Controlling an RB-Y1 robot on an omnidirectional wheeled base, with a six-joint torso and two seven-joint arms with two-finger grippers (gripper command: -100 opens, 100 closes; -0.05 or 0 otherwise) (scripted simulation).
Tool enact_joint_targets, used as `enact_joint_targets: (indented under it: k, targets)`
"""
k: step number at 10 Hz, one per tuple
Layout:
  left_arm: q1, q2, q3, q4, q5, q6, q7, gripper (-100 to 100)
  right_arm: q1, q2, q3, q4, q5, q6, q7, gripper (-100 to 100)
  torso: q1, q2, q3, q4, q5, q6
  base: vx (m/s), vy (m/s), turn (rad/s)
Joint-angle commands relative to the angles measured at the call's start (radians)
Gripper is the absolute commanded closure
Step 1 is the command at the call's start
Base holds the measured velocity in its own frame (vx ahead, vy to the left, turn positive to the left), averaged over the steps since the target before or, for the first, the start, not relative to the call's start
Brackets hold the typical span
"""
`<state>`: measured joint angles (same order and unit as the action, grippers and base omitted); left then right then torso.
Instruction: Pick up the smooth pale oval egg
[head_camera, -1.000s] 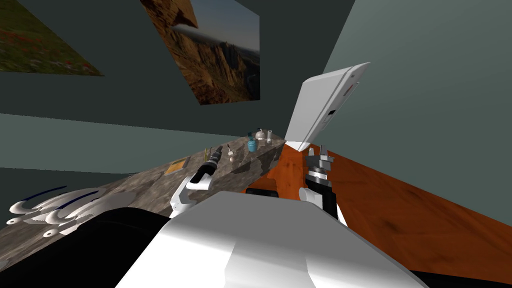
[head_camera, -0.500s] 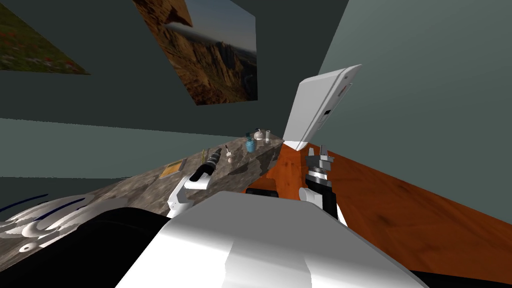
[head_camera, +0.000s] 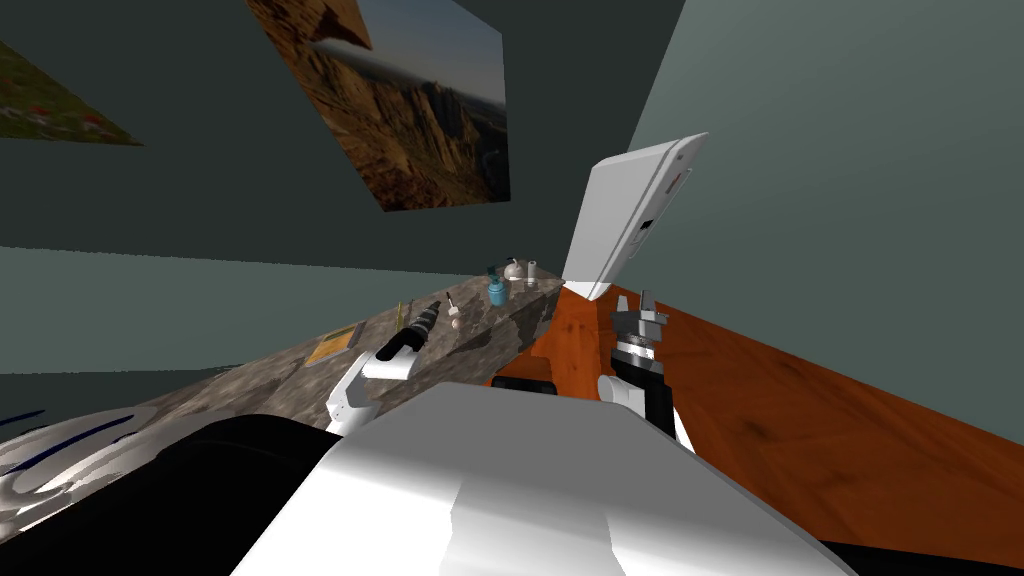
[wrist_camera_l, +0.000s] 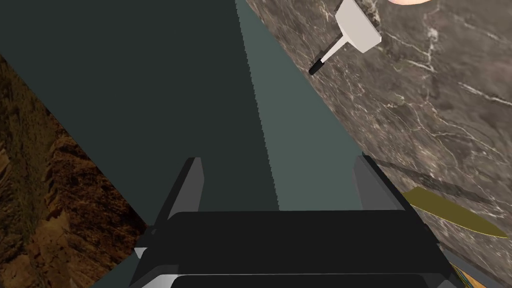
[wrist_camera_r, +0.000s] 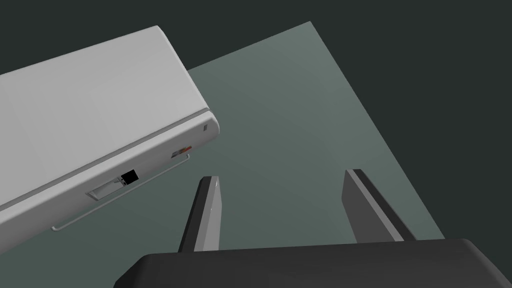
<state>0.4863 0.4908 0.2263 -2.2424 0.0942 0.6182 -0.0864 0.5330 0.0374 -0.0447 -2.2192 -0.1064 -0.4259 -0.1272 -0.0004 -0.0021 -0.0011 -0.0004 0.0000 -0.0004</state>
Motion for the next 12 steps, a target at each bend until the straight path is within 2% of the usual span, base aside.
enact_joint_targets:
  k: [1, 2, 5, 7, 10, 12]
  targets:
    - [-0.001, 0.003, -0.001, 0.003, 0.001, 0.036, -0.001, -100, 0.0, 0.0, 0.0, 0.0, 0.0, 0.0, 0.0, 0, 0.0, 0.0, 0.0, 0.0, 0.0, 0.0, 0.02, -0.013, -0.033]
    - [0.003, 0.017, 0.002, 0.005, 0.011, 0.073, 0.0, -100, 0.0, 0.0, 0.0, 0.0, 0.0, 0.0, 0.0, 0, 0.0, 0.0, 0.0, 0.0, 0.0, 0.0, 0.025, -0.017, -0.066]
    - [0.008, 0.031, 0.004, 0.008, 0.022, 0.126, 0.002, -100, 0.0, 0.0, 0.0, 0.0, 0.0, 0.0, 0.0, 0, 0.0, -0.001, 0.0, 0.0, 0.0, 0.0, 0.025, -0.013, -0.042]
    - [0.019, 0.057, 0.006, 0.015, 0.043, 0.192, 0.008, -100, 0.0, 0.0, 0.0, 0.0, 0.0, 0.0, 0.0, 0, 0.0, -0.001, 0.0, 0.0, 0.0, 0.0, 0.04, -0.024, -0.064]
    - [0.025, 0.068, 0.005, 0.018, 0.053, 0.25, 0.011, -100, 0.0, 0.0, 0.0, 0.0, 0.0, 0.0, 0.0, 0, 0.0, -0.002, -0.001, 0.0, 0.0, 0.0, 0.039, -0.017, -0.037]
    - [0.037, 0.089, 0.002, 0.027, 0.073, 0.311, 0.02, -100, 0.0, 0.0, 0.0, 0.0, 0.0, 0.0, 0.0, 0, -0.001, -0.001, -0.001, 0.0, 0.0, 0.0, 0.048, -0.03, -0.064]
